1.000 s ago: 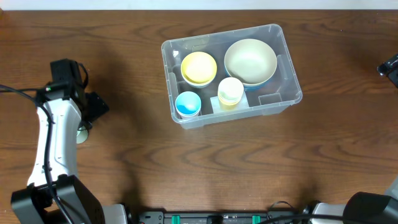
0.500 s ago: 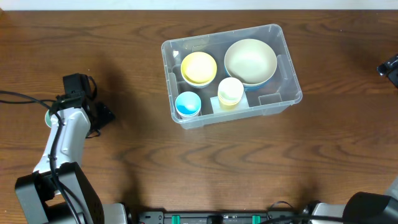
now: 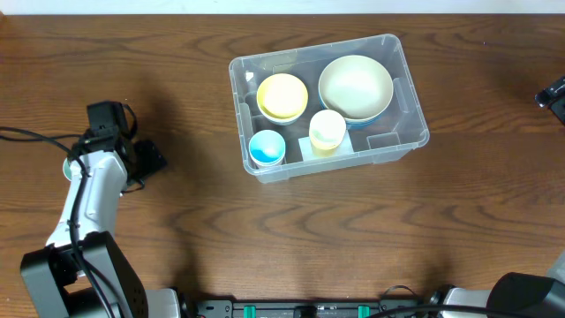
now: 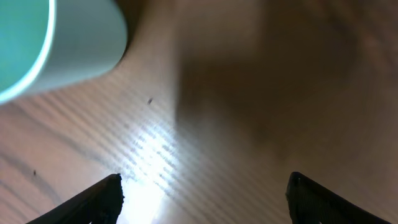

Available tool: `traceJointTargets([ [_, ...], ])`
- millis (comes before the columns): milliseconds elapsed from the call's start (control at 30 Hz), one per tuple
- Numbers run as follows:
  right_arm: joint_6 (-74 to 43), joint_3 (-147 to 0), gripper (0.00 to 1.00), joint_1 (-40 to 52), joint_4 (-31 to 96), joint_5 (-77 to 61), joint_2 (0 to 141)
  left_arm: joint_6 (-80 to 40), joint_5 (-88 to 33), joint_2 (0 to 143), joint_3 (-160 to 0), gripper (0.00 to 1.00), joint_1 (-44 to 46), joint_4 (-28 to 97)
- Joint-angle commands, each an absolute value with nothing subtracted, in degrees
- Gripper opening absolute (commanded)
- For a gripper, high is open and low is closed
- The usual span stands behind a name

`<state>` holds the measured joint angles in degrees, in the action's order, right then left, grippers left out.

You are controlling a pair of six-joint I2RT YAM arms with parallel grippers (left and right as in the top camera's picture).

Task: Pack container
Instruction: 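Move the left gripper back to the teal cup, then grasp the teal cup rim with the left gripper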

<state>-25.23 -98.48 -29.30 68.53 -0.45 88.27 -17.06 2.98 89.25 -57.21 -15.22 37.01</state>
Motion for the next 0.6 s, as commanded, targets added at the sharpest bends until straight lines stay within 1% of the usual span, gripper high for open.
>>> traceJointTargets([
  [0, -25.91, -98.45, 0.99, -29.95, 68.6, -0.45, 88.31, -10.98, 1.3, 86.96, -61.93, 0.84, -15.38, 35.79],
  [100, -25.91, -98.45, 0.99, -29.93, 68.6, -0.45, 88.31, -8.73, 3.09, 86.96, -62.96, 0.84, -15.94, 33.5],
  [200, -25.91, -98.45, 0.99, -29.93, 68.6, -0.45, 88.31, -8.56, 8.03, 87.35, -62.96, 0.85, -17.47, 31.66],
  [233, -25.91, -98.45, 0.99, -29.93, 68.6, -0.45, 88.31, -8.54, 9.37, 87.64, -62.96, 0.86, -18.11, 31.24],
  [267, -25.89, -98.45, 0.99, -29.93, 68.6, -0.45, 88.31, -8.51, 10.31, 87.94, -62.96, 0.89, -18.96, 30.87],
  [433, -25.91, -98.45, 0.99, -29.93, 68.6, -0.45, 88.31, -8.16, 9.82, 90.59, -62.96, 0.89, -23.07, 29.41],
  [567, -25.91, -98.45, 0.99, -29.93, 68.6, -0.45, 88.31, -8.16, 7.97, 94.39, -62.96, 0.89, -24.16, 28.71],
])
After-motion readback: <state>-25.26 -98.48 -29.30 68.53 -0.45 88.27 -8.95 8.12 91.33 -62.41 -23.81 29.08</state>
